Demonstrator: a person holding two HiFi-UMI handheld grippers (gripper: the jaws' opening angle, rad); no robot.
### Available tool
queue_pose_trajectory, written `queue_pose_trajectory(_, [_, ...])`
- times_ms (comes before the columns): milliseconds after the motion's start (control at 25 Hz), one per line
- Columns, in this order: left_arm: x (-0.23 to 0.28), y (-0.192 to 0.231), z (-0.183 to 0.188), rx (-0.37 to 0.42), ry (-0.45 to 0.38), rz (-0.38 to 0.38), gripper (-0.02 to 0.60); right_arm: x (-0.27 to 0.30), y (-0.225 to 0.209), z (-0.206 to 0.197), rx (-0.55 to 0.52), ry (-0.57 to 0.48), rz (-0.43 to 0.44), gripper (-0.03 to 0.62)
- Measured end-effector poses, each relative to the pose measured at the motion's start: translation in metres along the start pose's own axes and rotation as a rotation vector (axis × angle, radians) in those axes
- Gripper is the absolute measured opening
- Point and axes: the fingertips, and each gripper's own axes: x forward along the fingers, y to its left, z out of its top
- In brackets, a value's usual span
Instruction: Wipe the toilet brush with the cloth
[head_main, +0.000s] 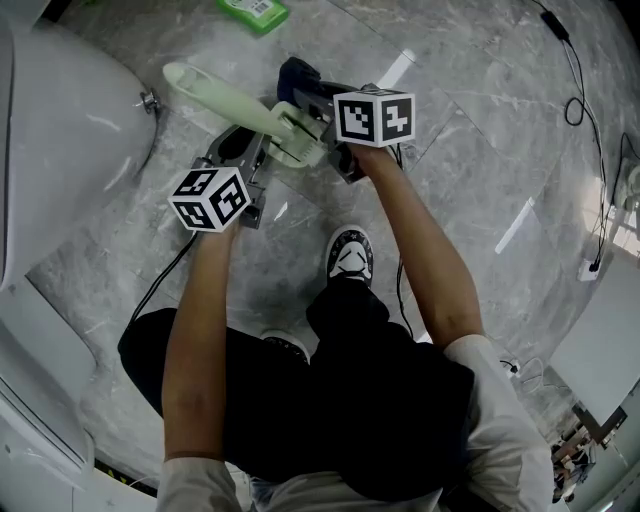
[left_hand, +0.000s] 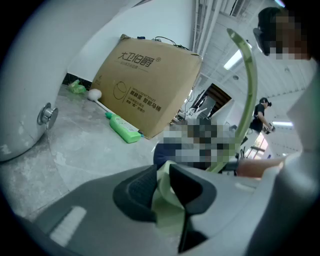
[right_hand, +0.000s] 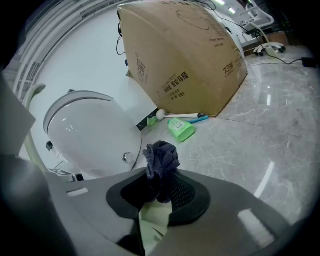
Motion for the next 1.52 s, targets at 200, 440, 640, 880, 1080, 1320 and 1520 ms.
queue_pose_trajectory(200, [0.000,-0.001,0.000,0.005,0.001,0.001,0.000,-0.002,-0.006,-0.007,0.027,0.000,-0.006,0.084])
queue_pose_trajectory(440, [0.000,-0.001,0.000,0.009,0.003,0.010,0.000,-0.002,-0.012,-0.013,0.047,0.006,-0.010,0.084])
queue_pose_trajectory(640, [0.001,-0.002,0.000,0.012,0.003,0.012,0.000,-0.006,-0.017,-0.019,0.053,0.011,-0.018,0.084])
queue_pose_trajectory(880, [0.001,-0.002,0.000,0.012,0.004,0.014,0.000,-0.011,-0.023,-0.027,0.063,0.023,-0.021,0.084])
queue_pose_trajectory(1080, [0.001,-0.002,0.000,0.007,0.005,0.018,0.000,-0.017,-0.029,-0.035,0.076,0.027,-0.028,0.084])
queue_pose_trajectory(1320, [0.001,-0.002,0.000,0.005,0.006,0.017,0.000,-0.021,-0.034,-0.042,0.080,0.038,-0.038,0.084])
queue_pose_trajectory(1520, [0.001,-0.003,0.000,0.016,0.009,0.016,0.000,-0.026,-0.036,-0.046,0.086,0.035,-0.043,0.084])
